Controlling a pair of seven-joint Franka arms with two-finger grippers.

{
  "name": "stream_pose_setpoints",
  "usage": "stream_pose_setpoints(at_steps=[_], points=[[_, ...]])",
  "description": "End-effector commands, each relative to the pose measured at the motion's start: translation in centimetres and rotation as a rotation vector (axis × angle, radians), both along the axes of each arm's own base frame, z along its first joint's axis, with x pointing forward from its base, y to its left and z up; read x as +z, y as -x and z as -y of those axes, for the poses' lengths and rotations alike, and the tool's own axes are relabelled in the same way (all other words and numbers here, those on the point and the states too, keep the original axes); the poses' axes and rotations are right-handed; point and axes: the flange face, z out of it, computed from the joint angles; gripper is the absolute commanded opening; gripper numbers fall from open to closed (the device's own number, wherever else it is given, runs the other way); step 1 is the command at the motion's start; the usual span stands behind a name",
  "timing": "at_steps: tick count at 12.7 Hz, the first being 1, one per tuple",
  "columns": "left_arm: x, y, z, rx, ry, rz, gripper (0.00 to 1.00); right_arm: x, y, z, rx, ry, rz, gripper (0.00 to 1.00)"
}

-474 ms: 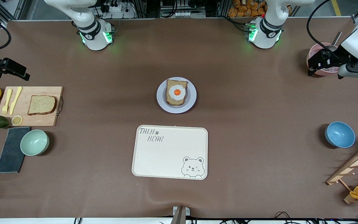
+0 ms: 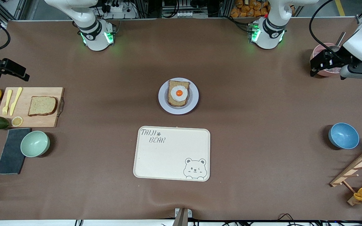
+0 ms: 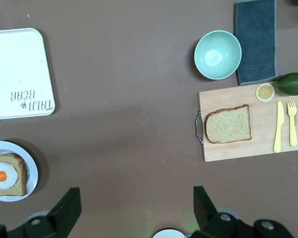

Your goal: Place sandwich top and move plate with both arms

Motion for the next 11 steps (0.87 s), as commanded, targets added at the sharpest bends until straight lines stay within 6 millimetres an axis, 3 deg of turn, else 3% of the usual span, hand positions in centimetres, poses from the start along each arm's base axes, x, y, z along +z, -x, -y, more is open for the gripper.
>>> stream_pose_setpoints(at_steps=[1,4,7,8,11], points=[[0.0,0.1,-0.2,-0.01,-0.027,-0.008,1.0,-0.2,0.1,1.7,0.0,0.007,-0.014,1.0],[-0.2,0.1,-0.2,-0.01,-0.023,-0.011,1.0,-2.1,0.3,5.9,0.009,-0.002,-0.055,1.0],[-0.5,0.1,-0.9,0.002,-0.019,-0.021,1.0,-5.9,0.5,11.4,-0.048,-0.012,-0.108,1.0],[-0.6,-0.1,-2.2,0.026,-0.013,-0.024,1.0,-7.7,0.8,13.1,-0.003,-0.034,-0.123,1.0],[-1.3,0.0,-2.6,0.035,-0.008,-0.041,1.0,-11.5,1.4,16.8,-0.018,-0.043,-0.122,1.0]])
